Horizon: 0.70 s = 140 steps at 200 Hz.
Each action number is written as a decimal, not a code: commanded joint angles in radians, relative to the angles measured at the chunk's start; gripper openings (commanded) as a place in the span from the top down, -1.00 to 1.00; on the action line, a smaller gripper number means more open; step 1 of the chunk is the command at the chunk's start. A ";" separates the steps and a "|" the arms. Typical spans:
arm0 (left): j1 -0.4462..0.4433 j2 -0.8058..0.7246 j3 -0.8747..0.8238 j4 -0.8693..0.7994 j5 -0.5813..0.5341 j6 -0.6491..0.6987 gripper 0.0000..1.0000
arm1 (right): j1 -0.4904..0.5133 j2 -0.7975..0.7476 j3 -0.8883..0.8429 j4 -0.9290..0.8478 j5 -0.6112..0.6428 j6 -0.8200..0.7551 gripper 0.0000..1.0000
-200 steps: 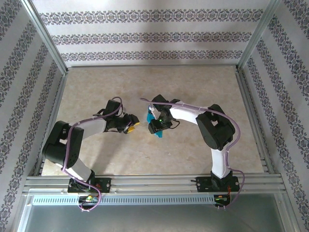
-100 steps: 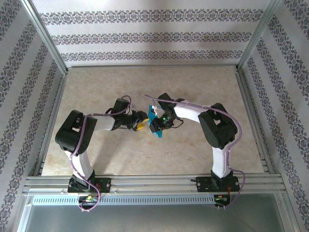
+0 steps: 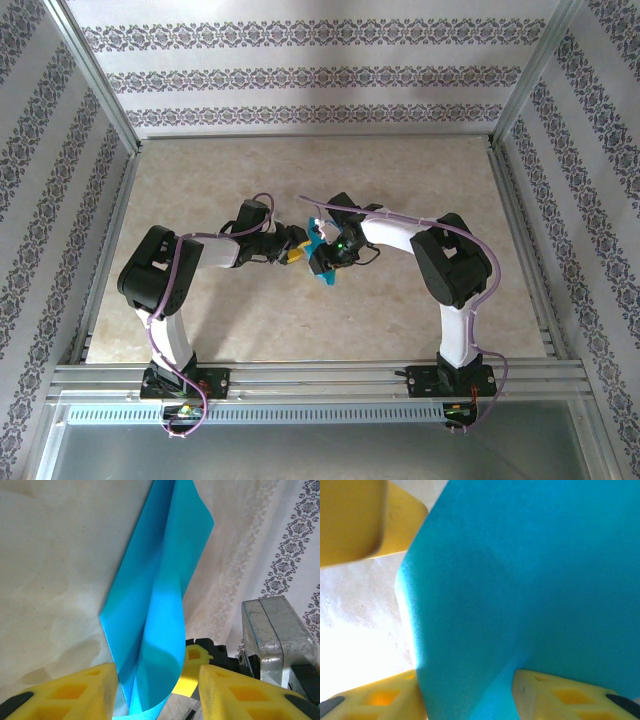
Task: Fold a paper plane with a square sheet of paper (pick it up from the middle)
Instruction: Third fold the triangle at the center of the table.
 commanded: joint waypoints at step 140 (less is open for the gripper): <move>-0.043 0.061 0.048 0.016 0.046 0.061 0.14 | -0.020 0.064 -0.076 0.001 -0.023 -0.041 -0.36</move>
